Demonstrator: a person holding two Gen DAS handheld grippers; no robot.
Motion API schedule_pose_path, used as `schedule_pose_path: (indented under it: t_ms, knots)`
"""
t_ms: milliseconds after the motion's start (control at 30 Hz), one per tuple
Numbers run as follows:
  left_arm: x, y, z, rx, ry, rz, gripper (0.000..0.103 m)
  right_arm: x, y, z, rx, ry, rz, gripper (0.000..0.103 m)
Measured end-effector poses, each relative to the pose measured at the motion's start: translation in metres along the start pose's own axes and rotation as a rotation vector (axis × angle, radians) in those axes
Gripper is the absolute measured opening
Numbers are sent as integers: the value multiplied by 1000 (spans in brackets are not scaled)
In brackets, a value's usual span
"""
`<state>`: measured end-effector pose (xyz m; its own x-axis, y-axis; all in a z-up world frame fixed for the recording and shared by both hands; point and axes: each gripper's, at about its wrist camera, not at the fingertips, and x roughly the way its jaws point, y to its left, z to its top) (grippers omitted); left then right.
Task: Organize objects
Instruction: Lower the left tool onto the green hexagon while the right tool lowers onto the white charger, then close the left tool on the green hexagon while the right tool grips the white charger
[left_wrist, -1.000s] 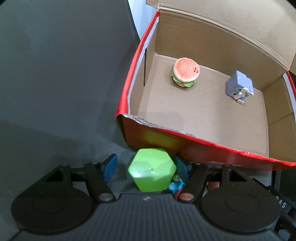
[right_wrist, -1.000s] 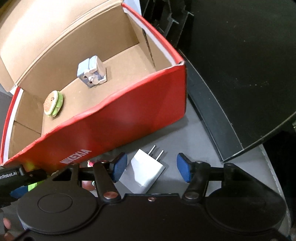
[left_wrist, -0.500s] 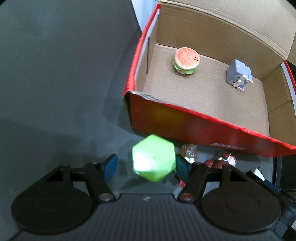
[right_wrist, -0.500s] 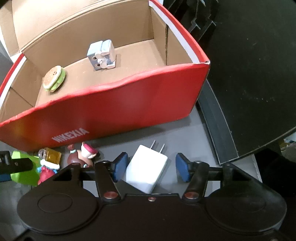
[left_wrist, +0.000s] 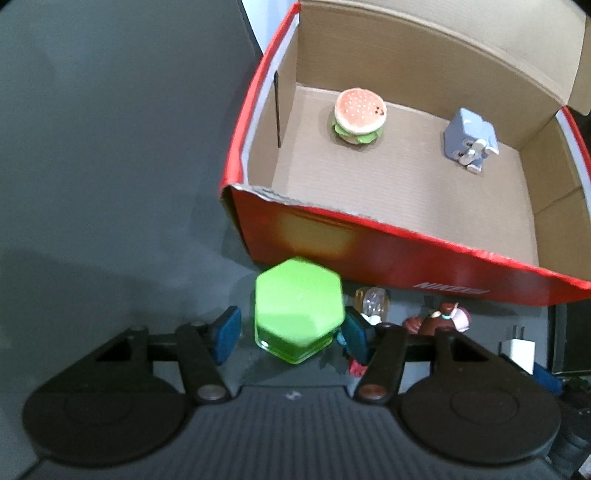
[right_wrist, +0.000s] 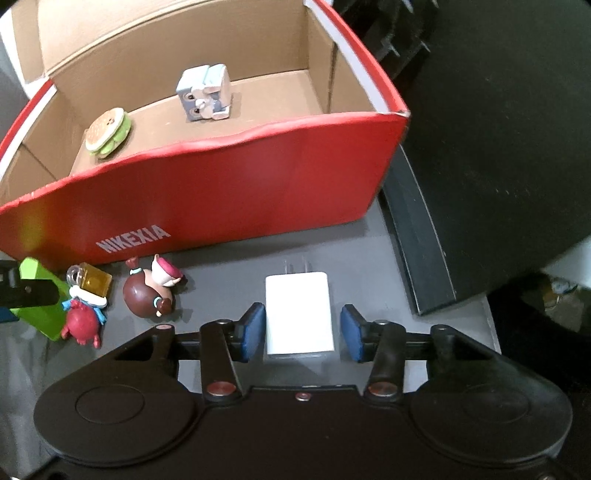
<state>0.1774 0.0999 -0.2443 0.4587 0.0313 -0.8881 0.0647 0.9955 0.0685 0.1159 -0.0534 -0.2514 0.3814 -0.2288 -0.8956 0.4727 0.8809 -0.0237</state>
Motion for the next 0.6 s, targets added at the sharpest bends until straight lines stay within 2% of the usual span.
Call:
schedule_pose_path:
  t_ms: [233, 267, 300, 400, 500, 600]
  knots:
    - [11, 0, -2, 2, -3, 13, 58, 3, 11, 1, -80, -21, -18, 43]
    - [12, 0, -2, 3, -5, 12, 57, 1, 11, 1, -83, -23, -16, 41]
    - [11, 0, -2, 3, -9, 8, 50, 1, 11, 0, -87, -27, -16, 37]
    - [11, 0, -4, 25, -33, 2, 48, -1, 9, 1, -68, -24, -11, 37]
    - [9, 3, -5, 10, -12, -7, 48, -2, 5, 1, -44, -25, 3, 37]
    - [-2, 0, -7, 35, -27, -9, 48, -4, -4, 2, 25, -13, 46, 37]
